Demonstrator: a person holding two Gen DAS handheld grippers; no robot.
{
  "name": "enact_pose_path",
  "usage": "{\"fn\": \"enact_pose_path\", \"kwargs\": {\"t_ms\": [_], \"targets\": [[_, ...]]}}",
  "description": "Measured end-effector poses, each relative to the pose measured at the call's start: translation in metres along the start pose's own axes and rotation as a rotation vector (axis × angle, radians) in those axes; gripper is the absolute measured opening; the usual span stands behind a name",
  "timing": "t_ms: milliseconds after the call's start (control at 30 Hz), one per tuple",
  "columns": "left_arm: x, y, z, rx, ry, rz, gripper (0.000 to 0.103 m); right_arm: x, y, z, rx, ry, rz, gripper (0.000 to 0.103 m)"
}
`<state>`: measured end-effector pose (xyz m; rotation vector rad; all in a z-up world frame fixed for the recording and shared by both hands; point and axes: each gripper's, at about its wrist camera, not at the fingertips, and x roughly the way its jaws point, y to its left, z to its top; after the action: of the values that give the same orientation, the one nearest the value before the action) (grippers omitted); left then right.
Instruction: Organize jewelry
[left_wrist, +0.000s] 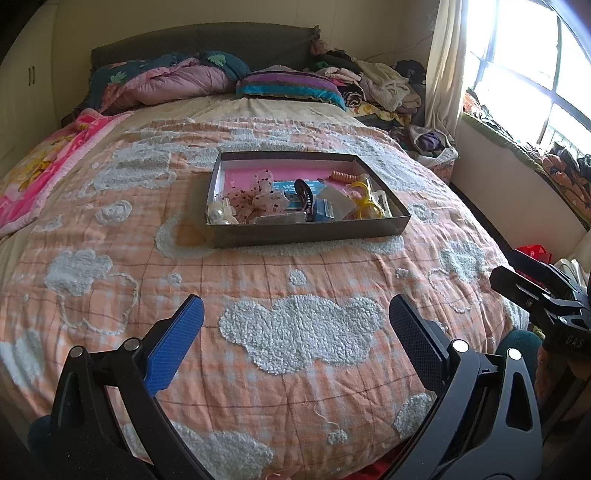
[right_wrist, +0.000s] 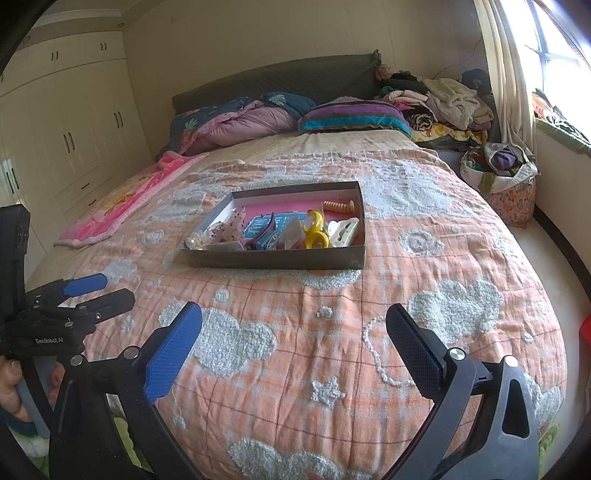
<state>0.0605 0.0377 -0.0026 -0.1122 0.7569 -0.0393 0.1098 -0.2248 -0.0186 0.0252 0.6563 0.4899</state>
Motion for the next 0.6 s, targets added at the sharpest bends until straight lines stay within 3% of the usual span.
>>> {"fn": "enact_pose_path", "kwargs": {"t_ms": [600], "targets": [[-0.0016, -0.0003, 0.0004, -0.001, -0.002, 0.000, 0.094, -0.0016, -0.0001, 0.0004, -0.003, -0.002, 0.000, 0.099]]}}
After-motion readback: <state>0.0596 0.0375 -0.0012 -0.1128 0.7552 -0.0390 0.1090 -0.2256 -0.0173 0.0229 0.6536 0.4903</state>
